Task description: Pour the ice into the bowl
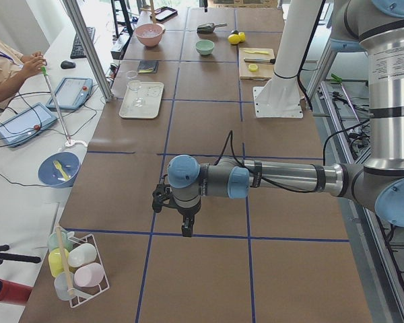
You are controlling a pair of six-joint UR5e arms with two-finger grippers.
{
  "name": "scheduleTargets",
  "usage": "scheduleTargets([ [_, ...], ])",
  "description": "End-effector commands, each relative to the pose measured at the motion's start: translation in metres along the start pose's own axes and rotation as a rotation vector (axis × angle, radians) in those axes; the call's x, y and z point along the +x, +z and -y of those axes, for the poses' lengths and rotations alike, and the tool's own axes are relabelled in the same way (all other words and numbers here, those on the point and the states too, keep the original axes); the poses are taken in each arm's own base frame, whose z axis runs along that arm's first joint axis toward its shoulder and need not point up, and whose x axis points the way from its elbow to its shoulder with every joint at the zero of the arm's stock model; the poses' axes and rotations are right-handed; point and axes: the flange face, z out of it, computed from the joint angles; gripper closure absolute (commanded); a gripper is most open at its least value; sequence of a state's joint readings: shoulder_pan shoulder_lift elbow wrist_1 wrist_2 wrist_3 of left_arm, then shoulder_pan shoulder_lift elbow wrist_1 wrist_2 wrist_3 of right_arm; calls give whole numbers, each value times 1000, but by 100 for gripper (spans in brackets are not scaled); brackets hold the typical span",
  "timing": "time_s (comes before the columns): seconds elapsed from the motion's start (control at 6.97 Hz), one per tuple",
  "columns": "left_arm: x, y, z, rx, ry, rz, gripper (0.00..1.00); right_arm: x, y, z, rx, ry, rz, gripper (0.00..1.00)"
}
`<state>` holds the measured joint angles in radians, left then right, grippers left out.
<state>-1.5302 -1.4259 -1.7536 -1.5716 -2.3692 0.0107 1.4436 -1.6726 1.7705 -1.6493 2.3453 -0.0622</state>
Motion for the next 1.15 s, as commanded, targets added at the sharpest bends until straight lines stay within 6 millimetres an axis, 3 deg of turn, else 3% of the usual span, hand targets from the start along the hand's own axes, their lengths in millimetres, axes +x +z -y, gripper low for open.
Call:
scheduleTargets([
  [0.0, 1, 3, 0, -4, 6, -1, 0, -6, -6, 6, 13, 56, 1, 0],
  [0.57, 1, 3, 1, 11, 20, -1, 0, -6, -7, 13, 46, 67, 0, 0],
  [1.0, 2, 2, 1, 12, 22, -3, 0, 10, 9, 15, 81, 97, 5, 0],
])
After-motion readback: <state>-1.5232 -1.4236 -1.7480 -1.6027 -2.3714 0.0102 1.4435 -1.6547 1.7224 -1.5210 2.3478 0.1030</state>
